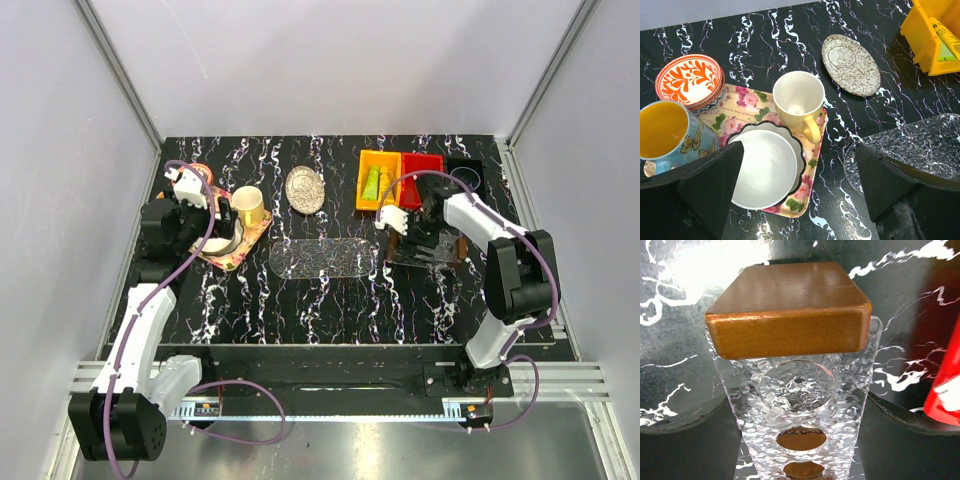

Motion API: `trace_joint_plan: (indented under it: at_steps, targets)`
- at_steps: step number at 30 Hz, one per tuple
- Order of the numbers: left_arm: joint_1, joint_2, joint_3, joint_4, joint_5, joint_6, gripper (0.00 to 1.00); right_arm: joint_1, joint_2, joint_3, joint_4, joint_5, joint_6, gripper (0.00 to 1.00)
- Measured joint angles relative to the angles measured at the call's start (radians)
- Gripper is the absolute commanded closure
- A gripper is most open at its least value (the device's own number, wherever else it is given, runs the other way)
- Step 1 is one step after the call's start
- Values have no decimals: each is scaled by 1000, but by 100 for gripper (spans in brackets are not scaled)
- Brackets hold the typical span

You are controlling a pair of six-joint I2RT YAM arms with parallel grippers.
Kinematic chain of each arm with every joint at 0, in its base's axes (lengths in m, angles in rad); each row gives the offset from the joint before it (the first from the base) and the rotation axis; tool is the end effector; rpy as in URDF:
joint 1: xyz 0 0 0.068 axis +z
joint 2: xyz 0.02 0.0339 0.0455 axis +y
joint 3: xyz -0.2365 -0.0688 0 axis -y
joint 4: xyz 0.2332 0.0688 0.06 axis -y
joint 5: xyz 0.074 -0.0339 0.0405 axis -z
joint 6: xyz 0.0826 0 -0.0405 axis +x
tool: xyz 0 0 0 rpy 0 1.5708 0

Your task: Prepare toiletry sets of a toothbrush and toothpaste on the tray

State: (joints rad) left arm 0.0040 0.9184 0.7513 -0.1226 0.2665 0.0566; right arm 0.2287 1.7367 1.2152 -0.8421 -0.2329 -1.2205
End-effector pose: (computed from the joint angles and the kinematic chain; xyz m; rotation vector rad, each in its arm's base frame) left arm 0.2637 -0.0207 0.2779 0.2329 1.8403 -0.2056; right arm 0.3102 0.0918 0.1315 -1.9121 2.1078 0.1520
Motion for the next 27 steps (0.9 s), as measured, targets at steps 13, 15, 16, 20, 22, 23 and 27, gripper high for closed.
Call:
trace_joint_plan:
  at_steps: [13, 15, 16, 20, 22, 23, 27]
  targets:
    - [0, 0, 0, 2, -17, 7, 1, 120, 72, 158, 6, -21, 61, 43]
    - [0, 0, 0, 5, -23, 8, 1, 148, 95, 184, 1, -22, 77, 43]
    - [0, 0, 0, 6, -29, 10, 1, 160, 106, 196, -1, -22, 85, 43]
    - [0, 3, 0, 12, -41, 16, 1, 215, 147, 269, -33, -21, 120, 43]
    - [0, 7, 0, 13, -45, 19, 1, 246, 167, 312, -47, -21, 140, 43]
    - [0, 9, 0, 12, -47, 20, 1, 262, 178, 337, -58, -20, 151, 43]
    - [0, 14, 0, 14, -58, 23, 1, 317, 226, 420, -100, -11, 187, 43]
